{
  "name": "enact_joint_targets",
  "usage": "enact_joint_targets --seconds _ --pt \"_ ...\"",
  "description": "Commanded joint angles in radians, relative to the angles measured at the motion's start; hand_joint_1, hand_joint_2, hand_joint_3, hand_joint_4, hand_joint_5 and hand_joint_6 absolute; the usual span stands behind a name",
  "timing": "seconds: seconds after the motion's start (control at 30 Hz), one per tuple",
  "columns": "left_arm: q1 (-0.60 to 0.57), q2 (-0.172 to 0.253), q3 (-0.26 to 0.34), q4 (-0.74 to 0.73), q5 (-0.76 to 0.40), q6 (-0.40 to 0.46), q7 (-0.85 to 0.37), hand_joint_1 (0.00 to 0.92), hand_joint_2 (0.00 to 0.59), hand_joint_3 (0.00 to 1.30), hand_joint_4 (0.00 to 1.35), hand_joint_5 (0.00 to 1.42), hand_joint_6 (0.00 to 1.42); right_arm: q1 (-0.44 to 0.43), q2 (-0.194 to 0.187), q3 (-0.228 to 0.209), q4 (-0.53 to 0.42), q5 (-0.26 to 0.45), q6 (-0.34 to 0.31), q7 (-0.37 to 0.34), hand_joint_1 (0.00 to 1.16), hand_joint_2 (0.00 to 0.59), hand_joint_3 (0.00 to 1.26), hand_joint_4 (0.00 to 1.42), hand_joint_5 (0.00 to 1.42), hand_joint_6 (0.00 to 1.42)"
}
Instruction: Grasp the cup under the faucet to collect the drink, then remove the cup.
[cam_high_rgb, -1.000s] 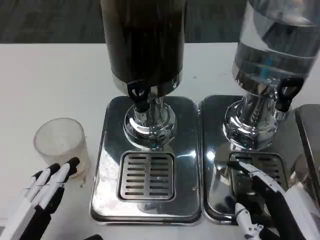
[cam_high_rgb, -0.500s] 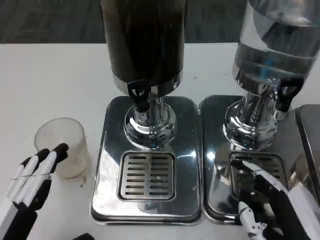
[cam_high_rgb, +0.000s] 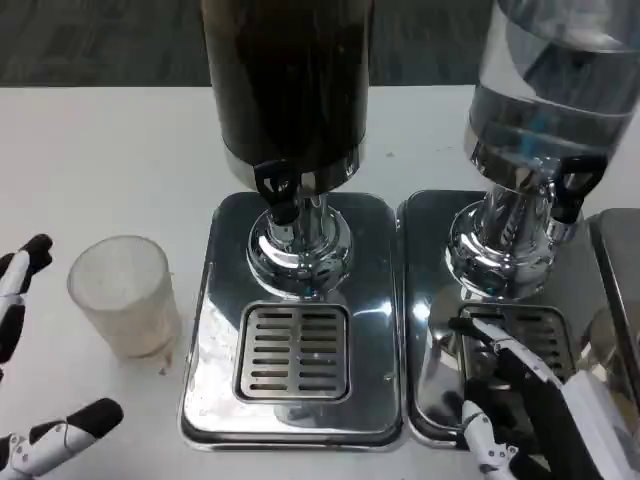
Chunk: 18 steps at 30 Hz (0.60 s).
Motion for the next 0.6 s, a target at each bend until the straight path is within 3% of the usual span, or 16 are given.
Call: enact_joint_targets --seconds 0.03,0.33,0.6 --pt "-0.045 0.028 0.004 0.066 -0.033 0.025 -0.027 0.000 0.059 0.00 0.00 0.02 0.01 -0.004 0.012 0.008 0.011 -0.013 0.000 -0.024 0.44 0.586 0.21 0.15 0.13 0.25" --pt "-0.154 0.080 -0.020 0.215 -0.038 0.038 -0.033 0.000 0.051 0.00 0.00 0.02 0.03 -0.009 0.027 0.018 0.012 -0.029 0.008 -0.042 0.44 0.586 0.21 0.15 0.13 0.25" --pt "-0.302 0.107 -0.074 0.483 -0.101 -0.021 -0.036 0.000 0.025 0.00 0.00 0.03 0.05 -0.006 0.037 0.032 0.017 -0.041 -0.002 -0.063 0.44 0.586 0.21 0.15 0.13 0.25"
